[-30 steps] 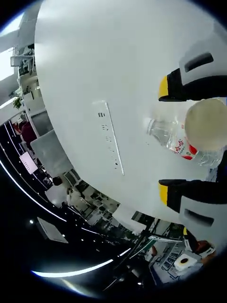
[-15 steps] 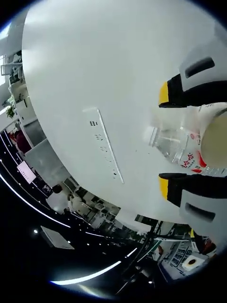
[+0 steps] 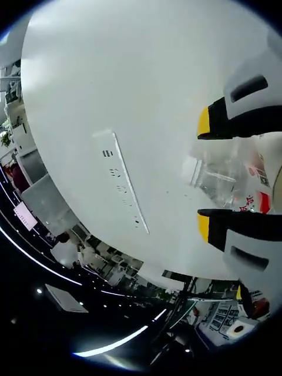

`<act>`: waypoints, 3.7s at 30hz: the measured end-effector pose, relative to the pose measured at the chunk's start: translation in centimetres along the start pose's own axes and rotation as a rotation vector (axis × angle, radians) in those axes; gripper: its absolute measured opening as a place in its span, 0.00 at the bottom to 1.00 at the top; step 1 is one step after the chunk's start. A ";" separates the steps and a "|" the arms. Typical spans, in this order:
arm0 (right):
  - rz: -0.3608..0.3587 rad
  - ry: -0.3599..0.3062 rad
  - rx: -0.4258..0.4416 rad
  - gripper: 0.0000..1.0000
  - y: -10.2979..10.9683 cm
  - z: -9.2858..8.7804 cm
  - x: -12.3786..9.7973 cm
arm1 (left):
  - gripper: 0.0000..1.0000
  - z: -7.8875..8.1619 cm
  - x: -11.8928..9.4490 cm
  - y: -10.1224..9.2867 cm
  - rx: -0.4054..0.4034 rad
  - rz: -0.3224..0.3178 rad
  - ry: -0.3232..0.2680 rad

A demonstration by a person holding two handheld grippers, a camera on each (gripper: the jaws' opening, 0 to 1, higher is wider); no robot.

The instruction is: Arrange the tabletop items into an orderly group along one side of the table until the central work area is clear of visible clutter.

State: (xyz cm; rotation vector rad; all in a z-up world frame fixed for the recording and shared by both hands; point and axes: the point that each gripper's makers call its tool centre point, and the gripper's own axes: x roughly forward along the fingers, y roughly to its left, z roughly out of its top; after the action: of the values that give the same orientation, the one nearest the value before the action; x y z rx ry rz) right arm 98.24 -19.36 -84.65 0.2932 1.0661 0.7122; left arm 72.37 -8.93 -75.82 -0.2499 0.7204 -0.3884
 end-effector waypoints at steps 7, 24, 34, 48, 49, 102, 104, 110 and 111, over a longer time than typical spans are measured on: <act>-0.003 0.041 0.016 0.36 -0.7 0.2 0.7 | 0.91 0.2 0.4 -0.1 -0.006 0.001 -0.001; 0.043 0.092 0.087 0.21 -0.1 -0.5 2.3 | 0.88 0.1 0.5 1.0 -0.027 0.037 0.009; 0.044 0.086 0.095 0.19 -0.1 -0.4 2.3 | 0.88 0.2 0.8 1.2 -0.026 0.036 0.007; 0.046 0.046 0.039 0.18 1.8 0.5 0.5 | 0.86 0.1 -0.2 0.2 -0.006 0.037 -0.004; 0.052 0.040 0.035 0.18 2.0 0.6 0.2 | 0.86 0.1 -0.3 -0.1 -0.002 0.036 -0.005; 0.084 -0.349 -0.632 0.18 11.2 -3.6 -12.3 | 0.89 -0.3 -3.8 -3.9 0.107 0.049 -0.082; 0.084 -0.354 -0.640 0.18 11.2 -3.8 -12.5 | 0.89 -0.4 -3.8 -4.0 0.111 0.049 -0.081; 0.104 -0.349 -0.697 0.18 12.2 -4.7 -12.0 | 0.89 -0.5 -3.9 -4.1 0.117 0.049 -0.078; 0.098 -0.347 -0.704 0.18 12.2 -4.7 -12.1 | 0.89 -0.6 -4.0 -4.1 0.117 0.050 -0.077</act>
State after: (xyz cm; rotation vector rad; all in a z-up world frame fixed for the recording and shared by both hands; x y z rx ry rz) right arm 85.90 -18.75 -71.88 -0.1393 0.4290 1.0337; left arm 68.20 -10.99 -72.43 -0.1353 0.6242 -0.3705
